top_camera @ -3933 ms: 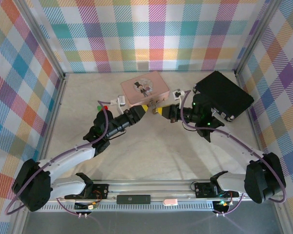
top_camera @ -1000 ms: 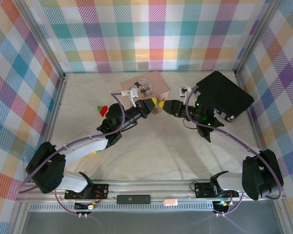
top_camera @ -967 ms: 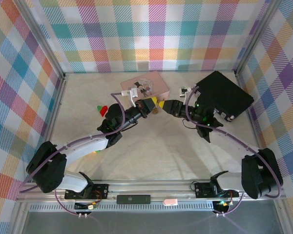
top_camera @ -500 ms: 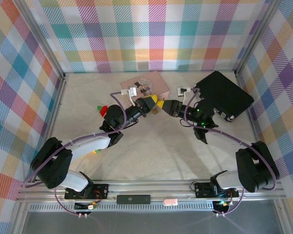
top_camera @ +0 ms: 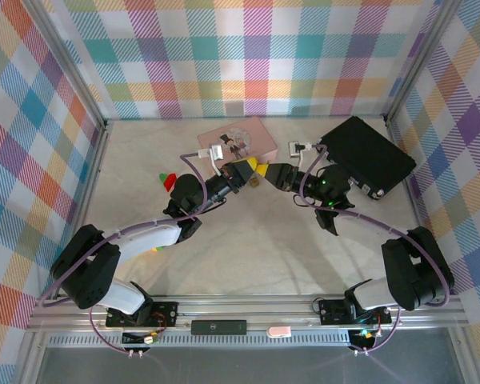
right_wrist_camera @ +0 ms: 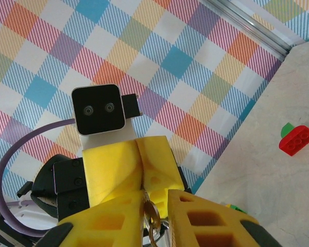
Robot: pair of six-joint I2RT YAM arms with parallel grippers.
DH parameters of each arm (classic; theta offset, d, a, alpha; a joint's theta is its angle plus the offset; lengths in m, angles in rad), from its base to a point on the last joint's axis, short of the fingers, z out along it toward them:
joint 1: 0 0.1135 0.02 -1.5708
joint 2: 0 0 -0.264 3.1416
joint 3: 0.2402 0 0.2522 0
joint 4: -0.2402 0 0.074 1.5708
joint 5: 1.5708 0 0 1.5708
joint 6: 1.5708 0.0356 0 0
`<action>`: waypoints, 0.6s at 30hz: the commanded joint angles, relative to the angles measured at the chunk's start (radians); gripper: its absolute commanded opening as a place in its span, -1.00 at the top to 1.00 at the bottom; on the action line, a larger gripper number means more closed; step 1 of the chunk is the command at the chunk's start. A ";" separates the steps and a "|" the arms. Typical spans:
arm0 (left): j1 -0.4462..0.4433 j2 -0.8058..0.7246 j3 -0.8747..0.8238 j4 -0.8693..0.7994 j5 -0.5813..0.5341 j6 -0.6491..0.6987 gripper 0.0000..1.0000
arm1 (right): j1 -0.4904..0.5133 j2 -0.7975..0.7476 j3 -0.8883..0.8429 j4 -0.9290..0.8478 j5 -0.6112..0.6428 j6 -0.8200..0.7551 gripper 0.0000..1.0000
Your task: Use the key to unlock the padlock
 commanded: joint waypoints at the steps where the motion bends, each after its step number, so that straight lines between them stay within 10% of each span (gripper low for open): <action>1: 0.008 0.009 -0.010 0.084 -0.008 -0.023 1.00 | 0.009 0.008 0.009 0.067 -0.011 0.018 0.68; 10: 0.008 0.020 -0.018 0.131 -0.016 -0.063 0.93 | 0.012 0.035 0.007 0.122 -0.005 0.034 1.00; 14: 0.034 -0.026 -0.042 0.068 -0.047 -0.067 -0.16 | 0.004 -0.001 0.003 0.001 -0.007 -0.075 1.00; 18: 0.100 -0.084 -0.063 -0.087 -0.052 -0.078 -0.59 | -0.005 -0.087 0.010 -0.270 0.000 -0.284 1.00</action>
